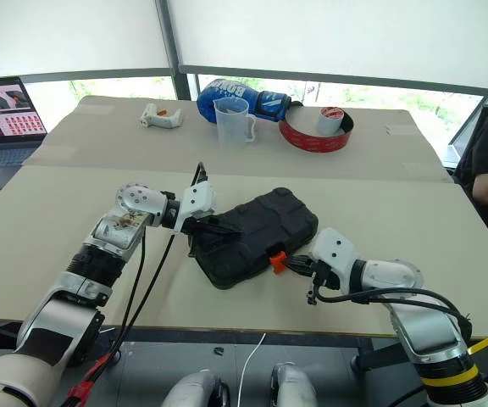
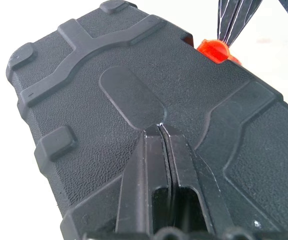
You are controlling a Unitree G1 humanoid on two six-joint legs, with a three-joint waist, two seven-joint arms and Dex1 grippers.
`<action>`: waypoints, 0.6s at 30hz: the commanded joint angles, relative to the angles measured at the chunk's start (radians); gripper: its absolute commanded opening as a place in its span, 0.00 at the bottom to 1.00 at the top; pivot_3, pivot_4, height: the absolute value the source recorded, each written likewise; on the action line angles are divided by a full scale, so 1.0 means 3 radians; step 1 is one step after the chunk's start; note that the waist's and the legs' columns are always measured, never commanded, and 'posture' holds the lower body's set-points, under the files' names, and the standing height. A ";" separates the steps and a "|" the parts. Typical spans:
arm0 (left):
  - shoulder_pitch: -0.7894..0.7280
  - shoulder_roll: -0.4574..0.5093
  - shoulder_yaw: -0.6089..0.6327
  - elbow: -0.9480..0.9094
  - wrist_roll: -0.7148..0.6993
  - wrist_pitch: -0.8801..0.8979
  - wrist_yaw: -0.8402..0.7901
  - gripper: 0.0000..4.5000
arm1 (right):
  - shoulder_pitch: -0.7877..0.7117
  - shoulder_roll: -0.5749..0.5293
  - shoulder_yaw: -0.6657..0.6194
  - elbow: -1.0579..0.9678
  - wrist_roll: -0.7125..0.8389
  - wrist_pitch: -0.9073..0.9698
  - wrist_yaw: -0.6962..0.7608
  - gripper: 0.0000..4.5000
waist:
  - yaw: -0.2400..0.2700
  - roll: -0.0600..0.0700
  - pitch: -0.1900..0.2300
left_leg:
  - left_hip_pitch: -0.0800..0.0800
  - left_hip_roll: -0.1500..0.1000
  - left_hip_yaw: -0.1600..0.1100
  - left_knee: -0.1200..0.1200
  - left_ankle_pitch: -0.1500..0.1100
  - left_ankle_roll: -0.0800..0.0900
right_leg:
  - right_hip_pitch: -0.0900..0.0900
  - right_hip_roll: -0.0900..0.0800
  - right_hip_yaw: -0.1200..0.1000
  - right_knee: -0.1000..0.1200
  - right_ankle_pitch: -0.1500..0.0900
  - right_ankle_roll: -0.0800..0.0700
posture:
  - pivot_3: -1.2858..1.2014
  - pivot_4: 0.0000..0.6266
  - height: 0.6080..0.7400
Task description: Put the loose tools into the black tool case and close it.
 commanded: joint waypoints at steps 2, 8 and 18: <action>0.0039 0.0026 -0.0064 0.0016 0.0074 0.0077 -0.0024 0.01 | -0.0038 0.0151 0.0103 0.0032 -0.0085 -0.0111 -0.0125 0.00 | -0.0001 0.0001 0.0000 | 0.0000 0.0000 0.0000 0.0000 0.0000 0.0000 | -0.0001 0.0001 0.0000 0.0002 0.0000 0.0000 | 0.52 0.24 0.80; 0.0069 0.0044 -0.0114 -0.0040 0.0127 0.0004 -0.0042 0.01 | -0.0068 0.0231 0.0155 0.0122 -0.0181 -0.0142 -0.0191 0.00 | 0.0000 0.0001 0.0000 | -0.0001 -0.0001 0.0002 0.0001 0.0000 0.0000 | -0.0001 0.0002 -0.0001 0.0002 0.0000 0.0000 | 0.52 0.24 0.80; 0.0043 0.0038 -0.0159 0.0073 0.0193 -0.0210 -0.0030 0.01 | 0.0073 -0.0098 -0.0210 -0.0549 0.0433 0.0300 0.0160 0.00 | 0.0008 0.0003 -0.0002 | -0.0002 -0.0001 0.0001 -0.0002 0.0000 0.0000 | -0.0003 0.0000 0.0000 0.0001 0.0000 -0.0001 | 0.52 0.24 0.80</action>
